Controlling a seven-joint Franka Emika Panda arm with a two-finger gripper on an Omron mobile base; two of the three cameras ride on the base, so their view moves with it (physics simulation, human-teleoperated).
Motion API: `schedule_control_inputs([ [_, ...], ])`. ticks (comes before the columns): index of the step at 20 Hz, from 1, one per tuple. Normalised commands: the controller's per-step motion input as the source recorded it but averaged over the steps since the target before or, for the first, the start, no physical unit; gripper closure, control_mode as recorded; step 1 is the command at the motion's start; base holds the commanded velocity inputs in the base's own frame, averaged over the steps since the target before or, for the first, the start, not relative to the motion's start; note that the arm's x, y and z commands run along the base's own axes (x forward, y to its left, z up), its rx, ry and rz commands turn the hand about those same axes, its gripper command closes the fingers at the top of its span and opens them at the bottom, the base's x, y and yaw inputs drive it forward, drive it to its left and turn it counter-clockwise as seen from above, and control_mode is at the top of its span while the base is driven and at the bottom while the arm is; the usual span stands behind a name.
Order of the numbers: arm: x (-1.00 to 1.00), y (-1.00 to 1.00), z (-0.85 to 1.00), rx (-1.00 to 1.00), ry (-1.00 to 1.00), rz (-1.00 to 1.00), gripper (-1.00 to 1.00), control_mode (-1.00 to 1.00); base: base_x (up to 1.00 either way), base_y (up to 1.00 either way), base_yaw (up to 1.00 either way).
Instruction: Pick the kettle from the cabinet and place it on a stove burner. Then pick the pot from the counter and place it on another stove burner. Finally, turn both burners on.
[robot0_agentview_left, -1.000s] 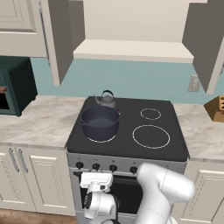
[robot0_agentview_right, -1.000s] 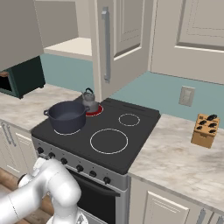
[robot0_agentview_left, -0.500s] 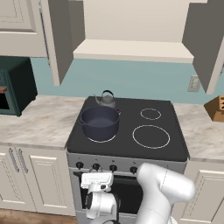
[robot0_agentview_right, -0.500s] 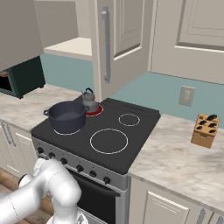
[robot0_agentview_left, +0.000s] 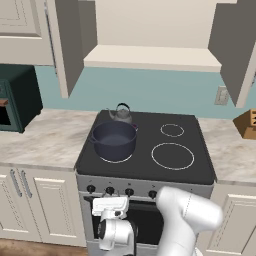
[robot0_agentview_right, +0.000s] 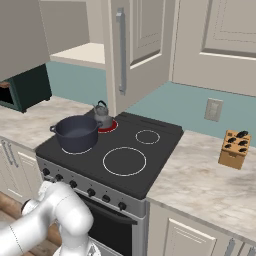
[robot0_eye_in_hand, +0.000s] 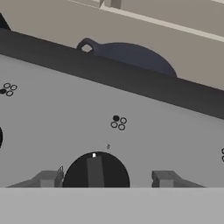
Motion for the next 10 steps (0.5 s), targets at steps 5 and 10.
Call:
schedule_control_inputs([
  [5, -0.08, 0.00, 0.00, 0.02, 0.00, 0.00, -1.00, -1.00, 0.00, 0.00, 0.00],
  [10, -0.31, 0.05, 0.05, 0.02, 0.00, 0.00, -1.00, -1.00, 0.00, 0.00, 0.00],
])
